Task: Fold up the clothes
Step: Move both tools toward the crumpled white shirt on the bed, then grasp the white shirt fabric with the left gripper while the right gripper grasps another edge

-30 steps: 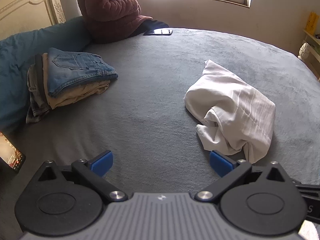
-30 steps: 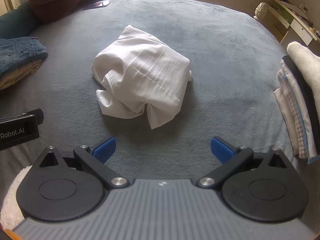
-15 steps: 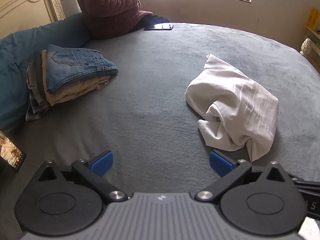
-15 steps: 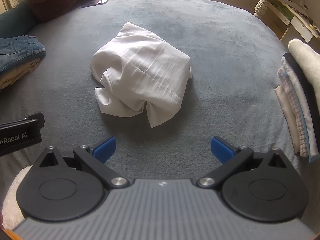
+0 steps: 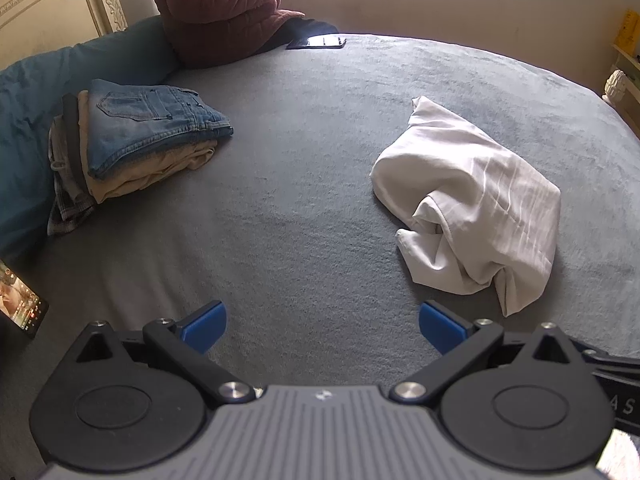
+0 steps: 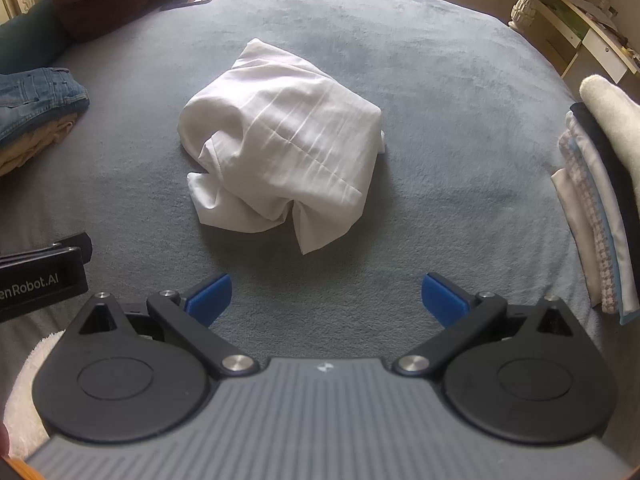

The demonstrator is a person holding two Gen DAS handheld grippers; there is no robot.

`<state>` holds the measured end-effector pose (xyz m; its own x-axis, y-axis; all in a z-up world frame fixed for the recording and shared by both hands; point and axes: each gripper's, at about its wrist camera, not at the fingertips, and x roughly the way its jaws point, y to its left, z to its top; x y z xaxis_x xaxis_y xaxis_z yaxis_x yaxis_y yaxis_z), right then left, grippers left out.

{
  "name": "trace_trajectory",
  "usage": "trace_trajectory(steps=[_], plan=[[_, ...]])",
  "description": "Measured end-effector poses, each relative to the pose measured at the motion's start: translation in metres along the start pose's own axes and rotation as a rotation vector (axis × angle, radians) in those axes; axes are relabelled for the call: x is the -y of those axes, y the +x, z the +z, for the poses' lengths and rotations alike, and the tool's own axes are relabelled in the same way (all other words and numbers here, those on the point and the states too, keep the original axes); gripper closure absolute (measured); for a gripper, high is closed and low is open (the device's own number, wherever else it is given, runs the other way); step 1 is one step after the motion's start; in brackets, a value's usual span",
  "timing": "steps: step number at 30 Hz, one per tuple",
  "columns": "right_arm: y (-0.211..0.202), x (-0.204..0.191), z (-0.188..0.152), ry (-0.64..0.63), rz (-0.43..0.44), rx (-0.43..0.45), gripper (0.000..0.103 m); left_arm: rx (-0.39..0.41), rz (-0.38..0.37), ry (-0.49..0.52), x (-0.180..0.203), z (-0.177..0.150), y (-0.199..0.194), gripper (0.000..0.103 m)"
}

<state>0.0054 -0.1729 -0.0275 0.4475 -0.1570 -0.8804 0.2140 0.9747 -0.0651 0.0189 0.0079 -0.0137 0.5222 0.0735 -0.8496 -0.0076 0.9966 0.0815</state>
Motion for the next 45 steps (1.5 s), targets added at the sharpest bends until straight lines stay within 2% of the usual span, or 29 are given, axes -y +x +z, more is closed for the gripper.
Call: trace_trajectory(steps=[10, 17, 22, 28, 30, 35, 39, 43, 45], plan=[[-0.005, -0.004, 0.004, -0.010, -0.014, 0.005, 0.001, -0.008, -0.019, -0.018, -0.007, 0.002, -0.001, 0.000], [-0.030, -0.010, 0.007, -0.029, -0.075, 0.076, 0.001, 0.013, -0.098, -0.078, -0.026, 0.006, -0.008, 0.000], [-0.045, -0.014, 0.000, -0.005, -0.121, 0.117, 0.001, 0.049, -0.154, -0.055, -0.035, 0.007, -0.012, 0.000], [-0.055, -0.014, -0.002, 0.038, -0.143, 0.181, 0.001, 0.151, -0.232, -0.041, -0.047, 0.009, -0.009, 0.000], [-0.056, -0.013, 0.000, 0.045, -0.138, 0.223, 0.001, 0.166, -0.237, -0.049, -0.047, 0.010, 0.000, 0.000], [-0.061, -0.001, 0.004, 0.042, -0.099, 0.364, 0.001, 0.125, -0.254, -0.069, -0.043, 0.016, 0.028, 0.000], [-0.040, 0.003, 0.009, -0.052, -0.047, 0.374, 0.001, 0.131, -0.250, -0.035, -0.035, 0.017, 0.042, 0.000], [0.005, -0.002, 0.017, -0.175, 0.052, 0.360, 0.001, 0.120, -0.162, 0.039, -0.017, 0.018, 0.065, 0.001], [0.028, -0.006, 0.025, -0.245, 0.084, 0.369, 0.003, 0.082, -0.128, 0.071, -0.002, 0.022, 0.081, 0.007]])
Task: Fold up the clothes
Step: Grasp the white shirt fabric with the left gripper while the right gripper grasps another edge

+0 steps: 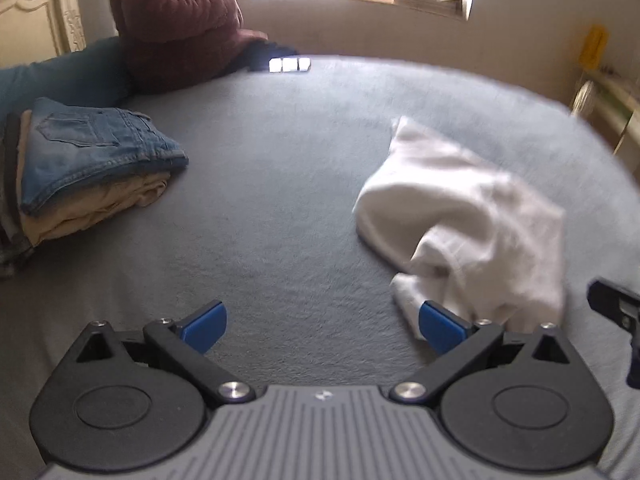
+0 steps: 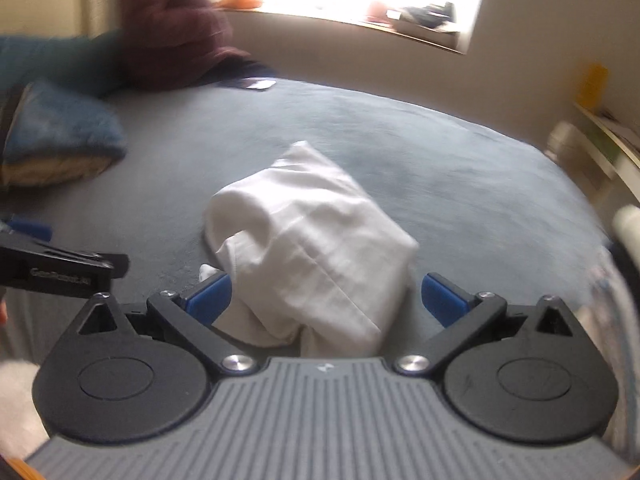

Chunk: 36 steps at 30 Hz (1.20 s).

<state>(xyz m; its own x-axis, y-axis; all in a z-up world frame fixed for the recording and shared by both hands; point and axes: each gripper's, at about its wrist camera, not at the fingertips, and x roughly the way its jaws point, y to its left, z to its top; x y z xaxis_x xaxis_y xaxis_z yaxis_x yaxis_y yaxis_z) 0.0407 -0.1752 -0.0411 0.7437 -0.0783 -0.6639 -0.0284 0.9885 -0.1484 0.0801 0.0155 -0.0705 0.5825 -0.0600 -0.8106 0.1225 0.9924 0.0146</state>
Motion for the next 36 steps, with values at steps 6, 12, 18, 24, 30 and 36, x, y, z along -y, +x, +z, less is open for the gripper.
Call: trace_trajectory(steps=[6, 12, 18, 24, 30, 36], plan=[[0.069, 0.009, 0.004, -0.147, 0.145, -0.032, 0.015, -0.081, 0.041, 0.000, 0.039, 0.021, 0.038, 0.036], [0.122, 0.032, 0.008, -0.277, 0.250, -0.119, 0.086, -0.123, 0.039, 0.006, 0.073, 0.037, 0.052, 0.074], [0.145, 0.110, 0.031, -0.070, 0.234, -0.171, 0.100, -0.164, 0.036, 0.002, 0.098, 0.054, 0.054, 0.083], [0.157, 0.130, 0.068, -0.003, 0.394, -0.230, 0.092, -0.182, 0.115, -0.015, 0.099, 0.075, 0.045, 0.083], [0.176, 0.041, 0.121, -0.235, 0.614, -0.158, 0.028, -0.234, 0.223, -0.101, 0.060, 0.085, 0.035, 0.083], [0.217, -0.044, 0.126, -0.492, 0.589, -0.241, 0.025, -0.287, 0.207, -0.183, 0.027, 0.084, 0.048, 0.083]])
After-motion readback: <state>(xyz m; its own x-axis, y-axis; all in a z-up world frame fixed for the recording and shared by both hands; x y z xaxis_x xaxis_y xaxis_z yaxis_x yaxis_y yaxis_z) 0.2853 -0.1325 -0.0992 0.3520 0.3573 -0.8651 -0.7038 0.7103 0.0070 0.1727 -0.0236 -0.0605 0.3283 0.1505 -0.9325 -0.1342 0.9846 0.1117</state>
